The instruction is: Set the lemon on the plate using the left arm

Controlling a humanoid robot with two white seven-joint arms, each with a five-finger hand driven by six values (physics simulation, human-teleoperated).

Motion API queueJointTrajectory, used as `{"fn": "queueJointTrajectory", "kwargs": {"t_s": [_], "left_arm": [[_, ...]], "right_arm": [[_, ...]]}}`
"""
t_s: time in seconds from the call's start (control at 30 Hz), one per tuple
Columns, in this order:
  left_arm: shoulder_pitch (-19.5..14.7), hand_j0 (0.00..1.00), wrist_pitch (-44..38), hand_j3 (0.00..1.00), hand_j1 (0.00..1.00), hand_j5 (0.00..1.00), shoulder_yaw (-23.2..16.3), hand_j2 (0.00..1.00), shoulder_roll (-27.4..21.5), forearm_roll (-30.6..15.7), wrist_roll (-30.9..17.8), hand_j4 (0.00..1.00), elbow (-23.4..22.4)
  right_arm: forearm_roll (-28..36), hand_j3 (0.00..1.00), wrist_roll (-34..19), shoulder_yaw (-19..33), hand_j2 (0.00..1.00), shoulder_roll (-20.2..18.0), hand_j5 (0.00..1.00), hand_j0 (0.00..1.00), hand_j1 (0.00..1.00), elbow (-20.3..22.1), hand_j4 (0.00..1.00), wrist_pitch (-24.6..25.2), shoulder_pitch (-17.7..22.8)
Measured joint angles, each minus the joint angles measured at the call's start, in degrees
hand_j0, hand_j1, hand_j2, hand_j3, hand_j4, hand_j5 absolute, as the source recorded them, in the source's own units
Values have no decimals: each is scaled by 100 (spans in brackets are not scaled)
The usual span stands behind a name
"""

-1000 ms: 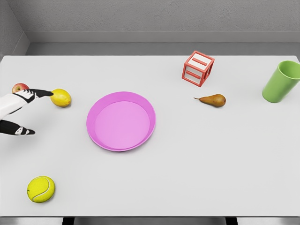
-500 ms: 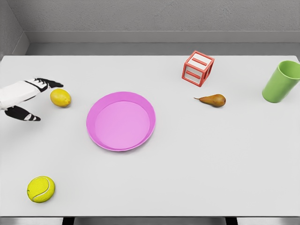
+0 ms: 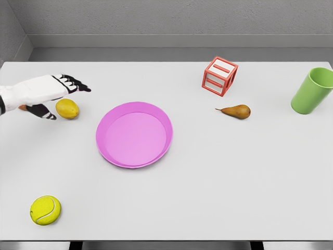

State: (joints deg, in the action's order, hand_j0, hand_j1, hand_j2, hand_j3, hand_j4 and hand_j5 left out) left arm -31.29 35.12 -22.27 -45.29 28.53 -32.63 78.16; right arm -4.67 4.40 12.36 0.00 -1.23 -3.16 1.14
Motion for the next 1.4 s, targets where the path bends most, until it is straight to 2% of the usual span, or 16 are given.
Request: {"fn": "queueJointTrajectory", "kwargs": {"t_s": [0.1,0.27,0.5,0.73,1.1,1.4], "left_arm": [[-53,100,2,100,100,100,-326,100,6,59,-1,100,-2],[-123,100,1,100,100,100,-482,100,-6,125,2,100,-122],[-229,100,2,100,100,100,-509,100,12,164,1,100,-626],[-369,100,1,100,100,100,-506,100,202,220,32,100,-762],[-501,100,1,100,100,100,-487,100,543,262,22,100,-1258],[-501,100,2,100,100,100,-503,100,562,274,16,100,-1385]], "right_arm": [[0,100,0,-1,100,0,100,100,100,0,100,0,0],[0,100,0,1,100,0,100,100,100,0,100,0,0],[-1,100,0,-1,100,0,100,100,100,0,100,0,0],[0,100,0,0,100,0,100,100,100,0,100,0,0],[0,100,0,-1,100,0,100,100,100,0,100,0,0],[0,100,0,1,100,0,100,100,100,0,100,0,0]]}}
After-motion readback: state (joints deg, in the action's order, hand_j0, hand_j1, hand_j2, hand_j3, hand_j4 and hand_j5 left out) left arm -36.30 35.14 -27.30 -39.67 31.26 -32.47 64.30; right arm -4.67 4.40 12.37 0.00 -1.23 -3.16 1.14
